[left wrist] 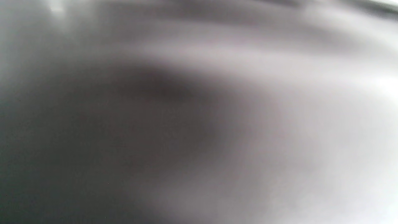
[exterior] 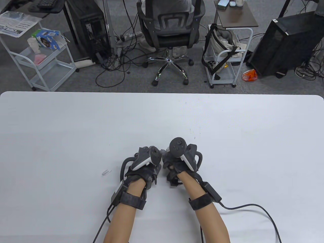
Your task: Squeeze and apply correction pen on text
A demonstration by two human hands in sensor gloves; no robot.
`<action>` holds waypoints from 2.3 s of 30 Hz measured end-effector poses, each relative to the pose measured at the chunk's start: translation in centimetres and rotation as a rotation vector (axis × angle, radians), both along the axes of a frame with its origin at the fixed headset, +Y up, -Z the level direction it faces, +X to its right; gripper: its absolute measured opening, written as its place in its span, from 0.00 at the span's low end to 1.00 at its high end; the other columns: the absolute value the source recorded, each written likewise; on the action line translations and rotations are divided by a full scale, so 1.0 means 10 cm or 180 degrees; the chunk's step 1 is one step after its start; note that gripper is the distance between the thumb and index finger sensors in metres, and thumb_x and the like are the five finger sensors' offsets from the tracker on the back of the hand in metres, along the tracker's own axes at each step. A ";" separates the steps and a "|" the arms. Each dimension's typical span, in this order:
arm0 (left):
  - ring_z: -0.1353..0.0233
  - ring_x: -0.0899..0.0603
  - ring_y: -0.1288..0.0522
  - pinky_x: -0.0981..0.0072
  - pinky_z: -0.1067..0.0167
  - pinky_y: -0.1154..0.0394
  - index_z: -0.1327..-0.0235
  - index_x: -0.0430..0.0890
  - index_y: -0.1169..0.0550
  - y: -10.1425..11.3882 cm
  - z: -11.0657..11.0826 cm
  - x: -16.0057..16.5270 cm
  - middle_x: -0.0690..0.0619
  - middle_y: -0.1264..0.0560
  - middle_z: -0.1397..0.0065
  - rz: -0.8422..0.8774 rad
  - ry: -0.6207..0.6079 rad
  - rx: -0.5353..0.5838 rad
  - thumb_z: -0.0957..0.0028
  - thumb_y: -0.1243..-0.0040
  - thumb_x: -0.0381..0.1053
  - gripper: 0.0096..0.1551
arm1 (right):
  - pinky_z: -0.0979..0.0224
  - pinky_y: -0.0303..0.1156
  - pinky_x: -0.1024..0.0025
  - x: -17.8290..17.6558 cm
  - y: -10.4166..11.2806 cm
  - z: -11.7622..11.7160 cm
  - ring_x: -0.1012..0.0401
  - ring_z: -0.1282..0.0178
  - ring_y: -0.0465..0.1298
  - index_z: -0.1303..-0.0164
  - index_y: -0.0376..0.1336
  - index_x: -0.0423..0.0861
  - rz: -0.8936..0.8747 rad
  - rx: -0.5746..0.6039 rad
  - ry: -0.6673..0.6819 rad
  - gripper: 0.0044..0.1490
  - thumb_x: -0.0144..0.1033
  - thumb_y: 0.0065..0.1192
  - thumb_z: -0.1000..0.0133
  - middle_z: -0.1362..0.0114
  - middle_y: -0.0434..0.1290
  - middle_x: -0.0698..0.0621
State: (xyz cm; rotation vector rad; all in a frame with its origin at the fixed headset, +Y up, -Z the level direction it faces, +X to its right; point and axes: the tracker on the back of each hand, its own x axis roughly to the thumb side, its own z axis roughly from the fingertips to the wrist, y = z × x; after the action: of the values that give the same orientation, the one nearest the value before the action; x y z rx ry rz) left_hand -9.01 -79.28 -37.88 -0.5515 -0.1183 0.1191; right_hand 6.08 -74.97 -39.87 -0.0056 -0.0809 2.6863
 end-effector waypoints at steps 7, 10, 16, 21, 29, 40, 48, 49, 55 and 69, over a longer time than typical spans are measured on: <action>0.14 0.49 0.64 0.50 0.19 0.60 0.29 0.66 0.57 0.00 0.00 0.00 0.63 0.65 0.15 0.0003 0.0001 -0.0003 0.48 0.61 0.65 0.36 | 0.56 0.81 0.57 0.00 0.01 0.00 0.53 0.80 0.81 0.85 0.77 0.45 0.0096 0.0066 -0.0032 0.22 0.54 0.69 0.53 0.73 0.85 0.46; 0.14 0.49 0.64 0.50 0.19 0.60 0.29 0.66 0.57 0.00 0.00 0.00 0.63 0.65 0.15 -0.0002 0.0002 0.0000 0.48 0.61 0.65 0.36 | 0.55 0.81 0.57 0.01 0.01 0.01 0.54 0.79 0.81 0.85 0.77 0.45 0.0081 0.0074 -0.0020 0.23 0.55 0.69 0.53 0.73 0.85 0.46; 0.14 0.49 0.64 0.50 0.19 0.60 0.29 0.66 0.57 0.00 0.00 0.00 0.63 0.65 0.15 0.0004 0.0001 -0.0002 0.48 0.61 0.65 0.36 | 0.55 0.80 0.57 0.00 -0.01 0.00 0.54 0.79 0.81 0.84 0.77 0.45 0.0001 0.0059 -0.0065 0.23 0.55 0.69 0.53 0.72 0.85 0.46; 0.14 0.49 0.64 0.50 0.19 0.60 0.29 0.66 0.57 0.00 0.00 0.00 0.63 0.65 0.15 0.0001 0.0000 -0.0002 0.48 0.62 0.65 0.36 | 0.56 0.81 0.57 0.05 0.00 0.00 0.54 0.80 0.80 0.86 0.77 0.45 0.0071 0.0065 -0.0094 0.22 0.55 0.69 0.53 0.74 0.85 0.46; 0.14 0.49 0.64 0.50 0.19 0.60 0.29 0.66 0.57 0.00 -0.01 0.00 0.63 0.65 0.15 -0.0006 -0.0001 0.0001 0.48 0.62 0.65 0.36 | 0.55 0.80 0.57 0.11 0.00 0.00 0.54 0.79 0.81 0.84 0.77 0.45 0.0053 0.0106 -0.0215 0.23 0.55 0.68 0.53 0.72 0.85 0.46; 0.14 0.49 0.65 0.50 0.19 0.60 0.29 0.66 0.57 0.00 0.00 0.00 0.63 0.65 0.15 -0.0006 -0.0001 0.0001 0.48 0.62 0.65 0.36 | 0.56 0.81 0.57 0.13 0.00 -0.02 0.54 0.80 0.80 0.85 0.77 0.45 0.0032 0.0035 -0.0156 0.23 0.55 0.69 0.53 0.73 0.85 0.46; 0.14 0.49 0.65 0.50 0.19 0.60 0.29 0.66 0.57 0.00 0.00 0.00 0.63 0.65 0.15 -0.0006 -0.0001 0.0001 0.48 0.62 0.65 0.36 | 0.55 0.81 0.57 0.14 -0.01 -0.02 0.54 0.79 0.81 0.85 0.77 0.45 0.0010 0.0036 -0.0150 0.23 0.55 0.69 0.53 0.73 0.85 0.46; 0.14 0.49 0.65 0.50 0.19 0.60 0.29 0.66 0.57 0.00 0.00 0.00 0.63 0.65 0.15 -0.0006 -0.0001 0.0001 0.48 0.62 0.65 0.36 | 0.55 0.81 0.57 0.14 -0.01 -0.02 0.54 0.80 0.80 0.85 0.77 0.45 0.0006 0.0032 -0.0136 0.23 0.55 0.69 0.53 0.73 0.85 0.46; 0.14 0.49 0.65 0.50 0.19 0.60 0.29 0.66 0.57 0.00 0.00 0.00 0.63 0.65 0.15 -0.0004 0.0000 -0.0003 0.48 0.62 0.65 0.36 | 0.53 0.80 0.57 0.13 -0.04 -0.03 0.54 0.78 0.81 0.83 0.77 0.45 -0.0192 -0.0014 -0.0121 0.23 0.56 0.68 0.52 0.71 0.85 0.46; 0.14 0.49 0.65 0.50 0.19 0.60 0.29 0.66 0.57 -0.01 0.00 0.00 0.63 0.65 0.15 0.0000 0.0001 -0.0006 0.48 0.62 0.65 0.36 | 0.54 0.80 0.57 0.09 -0.05 -0.03 0.54 0.78 0.81 0.83 0.77 0.45 -0.0172 -0.0082 -0.0094 0.23 0.56 0.68 0.52 0.71 0.85 0.47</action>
State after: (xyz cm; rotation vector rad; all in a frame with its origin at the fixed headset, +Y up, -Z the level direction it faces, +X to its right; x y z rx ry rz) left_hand -8.98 -79.36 -37.91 -0.5534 -0.1178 0.1194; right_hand 6.98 -75.45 -40.22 -0.0546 -0.0544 2.6333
